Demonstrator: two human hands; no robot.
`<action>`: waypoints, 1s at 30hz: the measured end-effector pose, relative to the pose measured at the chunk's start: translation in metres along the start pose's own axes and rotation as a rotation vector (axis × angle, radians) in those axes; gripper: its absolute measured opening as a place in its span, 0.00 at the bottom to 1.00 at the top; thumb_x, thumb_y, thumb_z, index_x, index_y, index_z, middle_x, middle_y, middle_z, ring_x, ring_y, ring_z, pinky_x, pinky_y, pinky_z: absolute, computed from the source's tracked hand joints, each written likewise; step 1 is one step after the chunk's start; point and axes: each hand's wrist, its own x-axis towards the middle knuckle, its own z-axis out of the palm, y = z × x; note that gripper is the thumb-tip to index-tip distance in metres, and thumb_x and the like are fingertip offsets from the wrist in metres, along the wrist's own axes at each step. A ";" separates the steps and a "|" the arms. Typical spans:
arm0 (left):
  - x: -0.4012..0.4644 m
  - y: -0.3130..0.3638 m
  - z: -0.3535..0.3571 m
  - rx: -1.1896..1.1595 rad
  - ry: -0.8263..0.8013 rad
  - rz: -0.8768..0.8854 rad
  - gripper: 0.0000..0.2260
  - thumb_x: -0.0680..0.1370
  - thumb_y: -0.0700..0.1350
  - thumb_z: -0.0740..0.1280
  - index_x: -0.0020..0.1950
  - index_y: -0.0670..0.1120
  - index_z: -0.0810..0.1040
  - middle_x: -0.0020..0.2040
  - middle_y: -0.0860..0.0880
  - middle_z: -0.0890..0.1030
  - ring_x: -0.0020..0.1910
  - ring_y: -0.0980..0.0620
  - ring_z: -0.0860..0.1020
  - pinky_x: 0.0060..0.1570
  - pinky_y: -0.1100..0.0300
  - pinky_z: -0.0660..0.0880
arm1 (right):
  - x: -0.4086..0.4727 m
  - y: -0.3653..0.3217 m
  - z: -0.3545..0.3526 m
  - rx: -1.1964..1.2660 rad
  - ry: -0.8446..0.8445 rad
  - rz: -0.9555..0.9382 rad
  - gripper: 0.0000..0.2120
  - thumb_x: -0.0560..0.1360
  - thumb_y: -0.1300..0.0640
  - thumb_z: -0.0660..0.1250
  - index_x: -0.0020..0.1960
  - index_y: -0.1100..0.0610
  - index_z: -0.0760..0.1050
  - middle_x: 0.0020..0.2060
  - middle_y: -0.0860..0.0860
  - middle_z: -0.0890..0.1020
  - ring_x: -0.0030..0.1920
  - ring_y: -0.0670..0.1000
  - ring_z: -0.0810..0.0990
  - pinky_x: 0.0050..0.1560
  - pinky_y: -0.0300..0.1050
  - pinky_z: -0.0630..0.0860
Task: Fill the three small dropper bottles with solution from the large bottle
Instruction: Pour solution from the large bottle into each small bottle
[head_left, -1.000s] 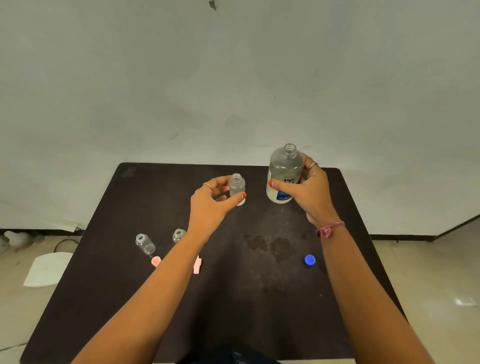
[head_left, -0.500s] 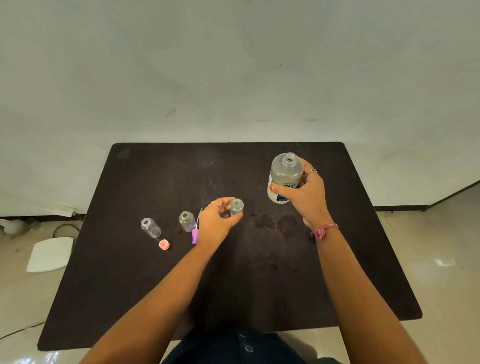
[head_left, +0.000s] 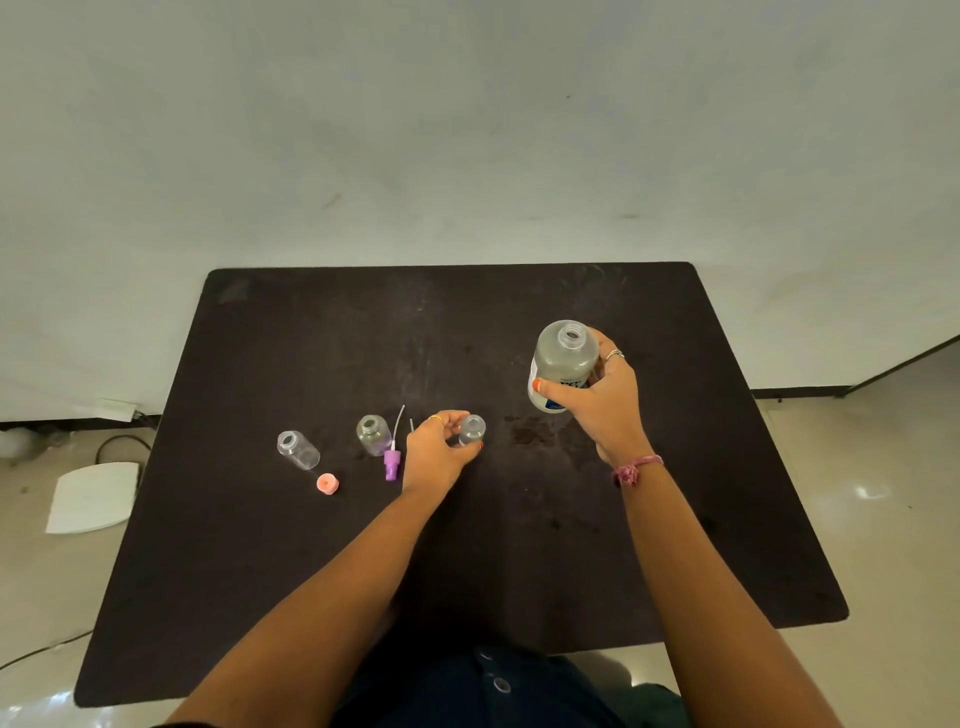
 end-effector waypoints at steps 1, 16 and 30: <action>0.001 -0.002 0.001 0.001 -0.008 -0.004 0.17 0.71 0.39 0.74 0.59 0.45 0.77 0.54 0.50 0.82 0.54 0.56 0.79 0.59 0.59 0.76 | 0.001 0.001 0.001 0.001 -0.001 0.005 0.34 0.62 0.57 0.80 0.62 0.44 0.69 0.56 0.42 0.77 0.56 0.41 0.76 0.48 0.26 0.72; 0.006 -0.016 0.004 0.042 -0.082 -0.027 0.23 0.71 0.39 0.74 0.65 0.47 0.73 0.61 0.50 0.78 0.62 0.54 0.75 0.64 0.53 0.73 | 0.011 0.008 0.011 -0.020 -0.017 0.026 0.34 0.62 0.58 0.80 0.62 0.42 0.69 0.56 0.41 0.76 0.56 0.40 0.76 0.47 0.22 0.70; -0.024 -0.015 -0.070 0.340 0.287 0.369 0.27 0.72 0.41 0.74 0.69 0.47 0.71 0.60 0.47 0.69 0.57 0.55 0.64 0.55 0.61 0.69 | 0.010 0.006 0.023 -0.003 -0.040 0.021 0.35 0.63 0.58 0.80 0.66 0.51 0.69 0.58 0.45 0.77 0.57 0.43 0.76 0.49 0.24 0.71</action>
